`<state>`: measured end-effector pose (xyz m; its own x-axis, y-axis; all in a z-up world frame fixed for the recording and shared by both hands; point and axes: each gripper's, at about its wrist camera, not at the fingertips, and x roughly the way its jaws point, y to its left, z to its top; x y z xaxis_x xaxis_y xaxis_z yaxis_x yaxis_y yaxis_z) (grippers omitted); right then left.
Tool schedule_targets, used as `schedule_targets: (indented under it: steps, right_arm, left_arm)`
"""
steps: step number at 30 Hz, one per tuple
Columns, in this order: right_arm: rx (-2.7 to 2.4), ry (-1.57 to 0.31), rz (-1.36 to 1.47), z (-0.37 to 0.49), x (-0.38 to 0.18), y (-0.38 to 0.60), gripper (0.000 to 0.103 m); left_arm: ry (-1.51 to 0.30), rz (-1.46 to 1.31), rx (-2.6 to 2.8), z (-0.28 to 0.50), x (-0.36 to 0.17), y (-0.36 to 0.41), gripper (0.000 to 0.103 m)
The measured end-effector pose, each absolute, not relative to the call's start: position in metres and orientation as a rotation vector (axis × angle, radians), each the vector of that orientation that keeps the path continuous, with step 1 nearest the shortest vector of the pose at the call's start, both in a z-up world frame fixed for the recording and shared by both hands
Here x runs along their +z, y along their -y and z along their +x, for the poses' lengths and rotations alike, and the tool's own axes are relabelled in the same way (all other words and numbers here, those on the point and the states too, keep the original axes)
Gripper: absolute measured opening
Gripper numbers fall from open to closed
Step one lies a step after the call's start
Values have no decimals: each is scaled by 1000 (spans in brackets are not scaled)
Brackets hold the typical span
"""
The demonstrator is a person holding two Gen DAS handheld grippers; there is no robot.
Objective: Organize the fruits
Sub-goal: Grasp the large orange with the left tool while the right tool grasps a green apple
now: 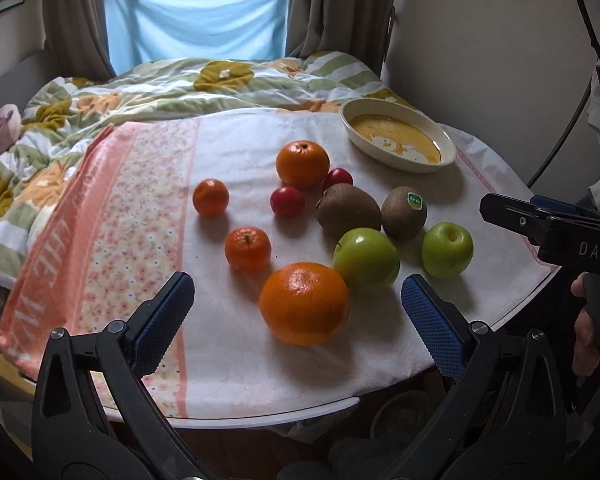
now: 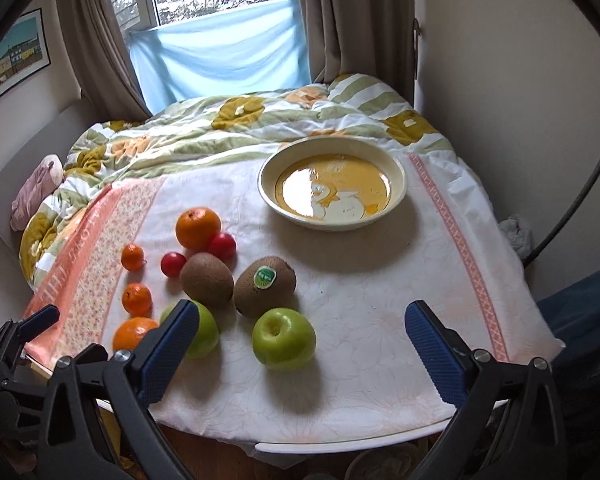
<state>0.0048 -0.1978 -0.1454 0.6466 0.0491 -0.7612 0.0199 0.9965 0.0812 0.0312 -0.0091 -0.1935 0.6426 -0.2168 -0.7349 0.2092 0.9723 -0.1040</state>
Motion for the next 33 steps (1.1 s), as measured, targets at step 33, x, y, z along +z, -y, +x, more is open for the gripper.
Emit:
schedule_targets:
  steps: [33]
  right_arm:
    - [138, -998, 67, 23, -217, 180, 72]
  left_arm:
    - [-924, 38, -222, 47, -244, 26, 67]
